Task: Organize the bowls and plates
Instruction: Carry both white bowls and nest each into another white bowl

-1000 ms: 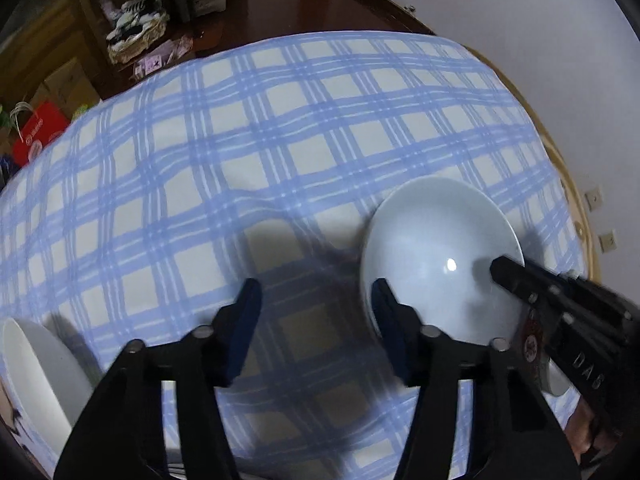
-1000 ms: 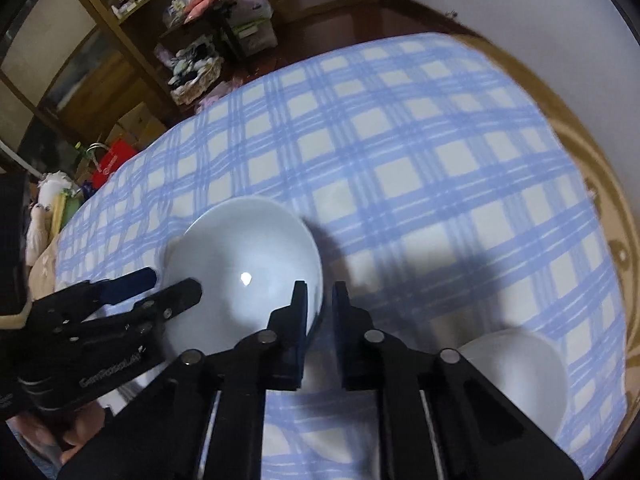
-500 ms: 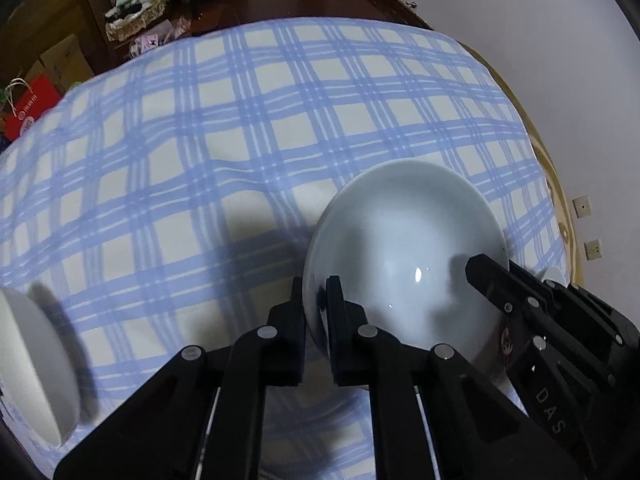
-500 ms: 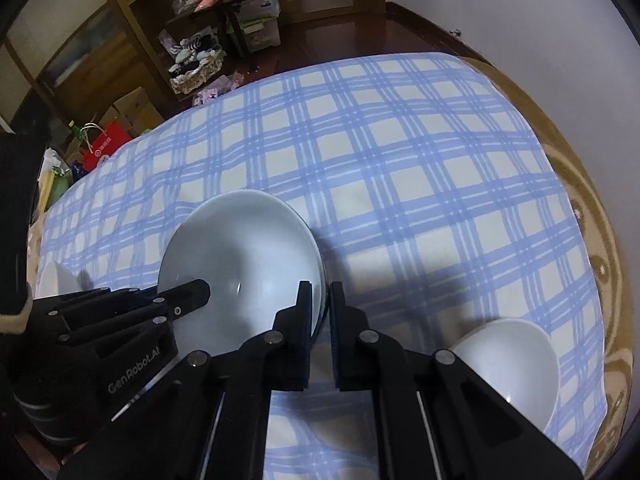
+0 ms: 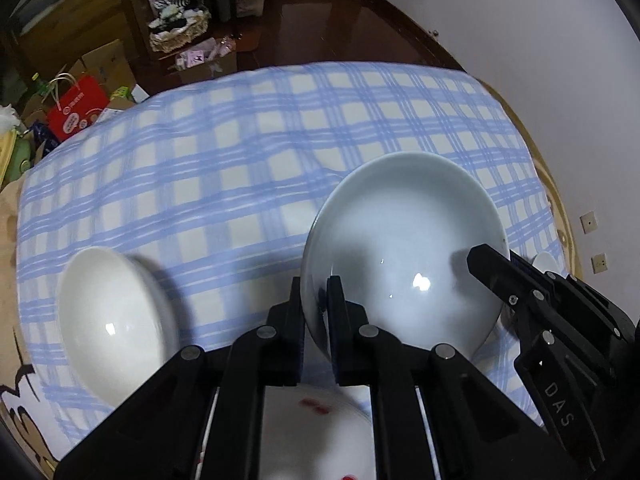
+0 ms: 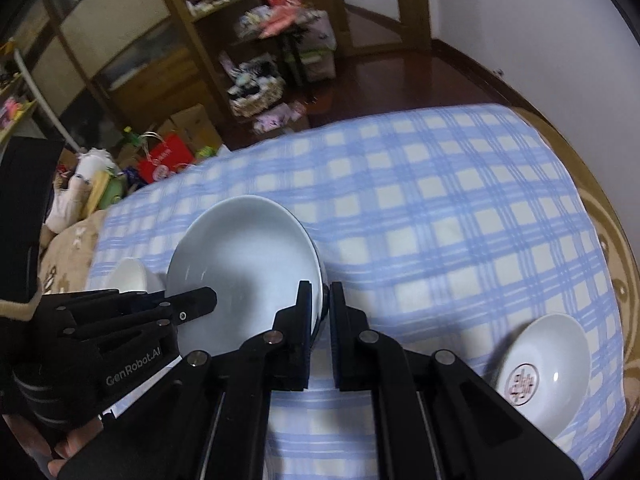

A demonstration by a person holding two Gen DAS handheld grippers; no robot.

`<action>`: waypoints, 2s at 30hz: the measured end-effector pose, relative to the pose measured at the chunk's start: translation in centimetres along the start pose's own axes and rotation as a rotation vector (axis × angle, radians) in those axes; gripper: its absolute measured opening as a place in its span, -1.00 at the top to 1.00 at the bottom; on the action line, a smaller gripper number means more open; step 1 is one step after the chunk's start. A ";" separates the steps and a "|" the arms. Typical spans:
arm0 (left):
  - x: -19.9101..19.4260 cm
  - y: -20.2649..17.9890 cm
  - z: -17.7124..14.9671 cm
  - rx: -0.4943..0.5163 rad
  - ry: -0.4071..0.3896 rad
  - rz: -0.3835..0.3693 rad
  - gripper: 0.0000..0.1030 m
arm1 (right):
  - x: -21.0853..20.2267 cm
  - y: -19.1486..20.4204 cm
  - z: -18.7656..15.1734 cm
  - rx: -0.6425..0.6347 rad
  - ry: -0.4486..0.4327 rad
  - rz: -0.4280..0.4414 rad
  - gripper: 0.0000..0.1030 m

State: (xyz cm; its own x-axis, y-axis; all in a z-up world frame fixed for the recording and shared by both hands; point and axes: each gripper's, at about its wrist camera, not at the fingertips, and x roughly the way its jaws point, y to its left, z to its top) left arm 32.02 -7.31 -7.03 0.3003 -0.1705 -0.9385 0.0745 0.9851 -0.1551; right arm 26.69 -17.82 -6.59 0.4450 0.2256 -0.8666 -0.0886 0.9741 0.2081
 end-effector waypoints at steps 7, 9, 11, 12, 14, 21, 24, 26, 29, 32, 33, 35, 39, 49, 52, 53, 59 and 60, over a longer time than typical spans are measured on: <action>-3.7 4.4 -1.6 -0.024 -0.040 0.037 0.80 | -1.2 6.0 -0.6 -0.086 -0.023 0.016 0.82; -4.5 5.9 -2.2 -0.050 -0.048 0.029 0.80 | -1.4 7.4 -0.7 -0.097 -0.026 0.027 0.82; -5.4 7.6 -2.9 -0.079 -0.058 0.026 0.79 | -1.6 8.8 -0.8 -0.114 -0.031 0.040 0.82; -5.6 8.1 -3.2 -0.088 -0.061 0.028 0.79 | -1.7 9.6 -1.0 -0.124 -0.033 0.043 0.82; -6.3 9.2 -3.9 -0.103 -0.074 0.040 0.79 | -1.6 11.1 -1.3 -0.147 -0.039 0.051 0.82; -7.6 13.1 -6.1 -0.146 -0.112 0.102 0.79 | -0.7 15.0 -2.3 -0.186 -0.030 0.096 0.82; -7.0 14.4 -6.7 -0.162 -0.106 0.112 0.77 | 0.3 16.7 -2.8 -0.216 -0.025 0.098 0.82; -6.2 15.5 -7.3 -0.187 -0.105 0.106 0.78 | 1.2 17.4 -3.2 -0.230 -0.014 0.096 0.82; -4.9 16.9 -8.0 -0.217 -0.087 0.076 0.78 | 2.4 18.1 -3.9 -0.237 0.011 0.093 0.82; -4.1 17.7 -8.3 -0.221 -0.075 0.078 0.78 | 3.5 18.7 -4.4 -0.238 0.025 0.086 0.82; -4.0 17.8 -8.3 -0.214 -0.078 0.094 0.78 | 3.8 18.8 -4.5 -0.236 0.027 0.086 0.82; -3.7 18.0 -8.2 -0.201 -0.080 0.111 0.78 | 4.4 19.1 -4.6 -0.234 0.029 0.078 0.82; -3.1 19.1 -8.1 -0.226 -0.070 0.093 0.78 | 5.0 19.5 -4.5 -0.228 0.036 0.078 0.83; -1.8 20.3 -8.0 -0.232 -0.055 0.064 0.78 | 6.3 20.6 -5.0 -0.264 0.038 0.019 0.83; -1.3 20.7 -8.0 -0.249 -0.041 0.028 0.78 | 6.8 20.4 -4.8 -0.224 0.042 0.010 0.84; -1.2 20.7 -7.9 -0.253 -0.036 0.027 0.78 | 6.9 20.4 -4.7 -0.220 0.040 0.006 0.84; -0.4 20.8 -7.4 -0.260 -0.003 0.033 0.78 | 7.5 21.0 -5.0 -0.257 0.034 -0.045 0.84; -0.2 20.9 -7.3 -0.264 0.000 0.030 0.78 | 7.7 21.0 -5.0 -0.261 0.041 -0.046 0.84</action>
State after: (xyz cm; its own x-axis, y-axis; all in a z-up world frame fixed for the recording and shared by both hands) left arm 26.51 13.47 -12.31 0.2988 -0.1413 -0.9438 -0.1850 0.9616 -0.2025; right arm 23.81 4.45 -11.16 0.4176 0.1764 -0.8914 -0.2981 0.9533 0.0490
